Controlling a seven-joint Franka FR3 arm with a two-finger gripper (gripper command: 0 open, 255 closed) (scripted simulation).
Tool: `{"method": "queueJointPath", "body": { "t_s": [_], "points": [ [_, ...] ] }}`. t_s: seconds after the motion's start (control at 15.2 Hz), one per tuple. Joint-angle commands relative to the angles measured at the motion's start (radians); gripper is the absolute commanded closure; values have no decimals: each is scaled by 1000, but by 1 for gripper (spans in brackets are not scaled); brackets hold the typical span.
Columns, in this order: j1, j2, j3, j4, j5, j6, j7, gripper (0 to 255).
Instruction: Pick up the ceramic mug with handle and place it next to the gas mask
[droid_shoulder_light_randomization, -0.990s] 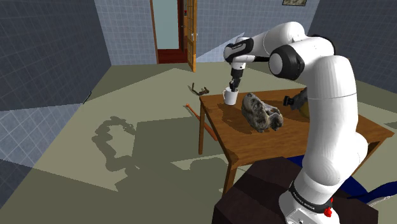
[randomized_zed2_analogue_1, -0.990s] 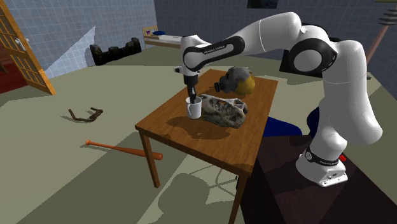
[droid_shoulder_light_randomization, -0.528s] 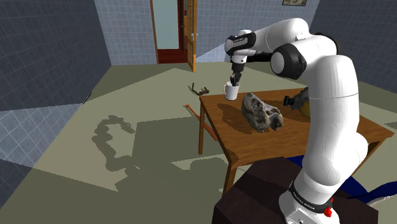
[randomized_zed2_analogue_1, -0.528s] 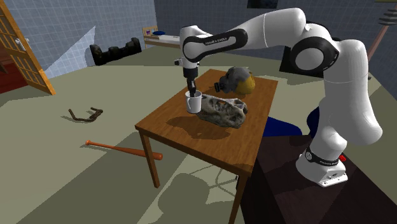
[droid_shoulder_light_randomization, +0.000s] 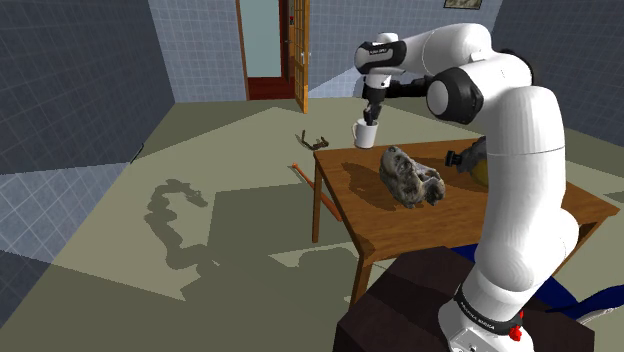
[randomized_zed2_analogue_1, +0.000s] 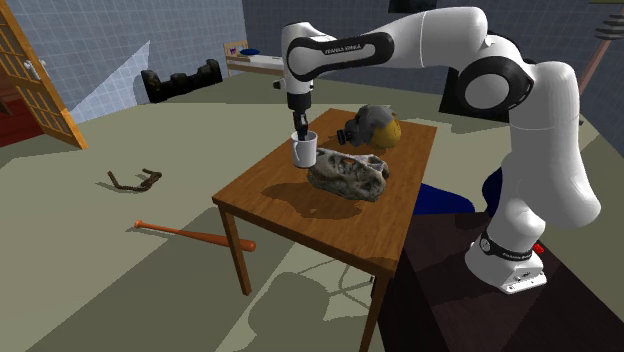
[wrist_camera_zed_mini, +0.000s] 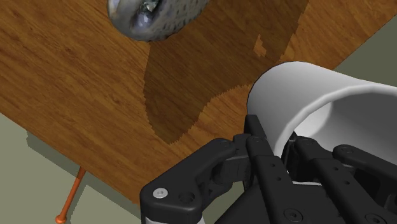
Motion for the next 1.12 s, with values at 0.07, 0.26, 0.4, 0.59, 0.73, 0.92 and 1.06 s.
{"method": "queueJointPath", "body": {
  "t_s": [0.07, 0.26, 0.4, 0.59, 0.73, 0.92, 1.06],
  "points": [
    [-4, 0, -1, 41, -1, -41, 4, 255],
    [-10, 4, -2, 87, -1, -83, 7, 255],
    [-15, 8, -2, 121, 0, -112, 9, 255],
    [-23, 17, -2, 176, 3, -158, 12, 255],
    [-30, 26, -2, 217, 6, -190, 14, 255],
    [-42, 42, -1, 285, 12, -241, 17, 255],
    [-52, 56, 0, 333, 16, -275, 19, 255]
  ]
}}
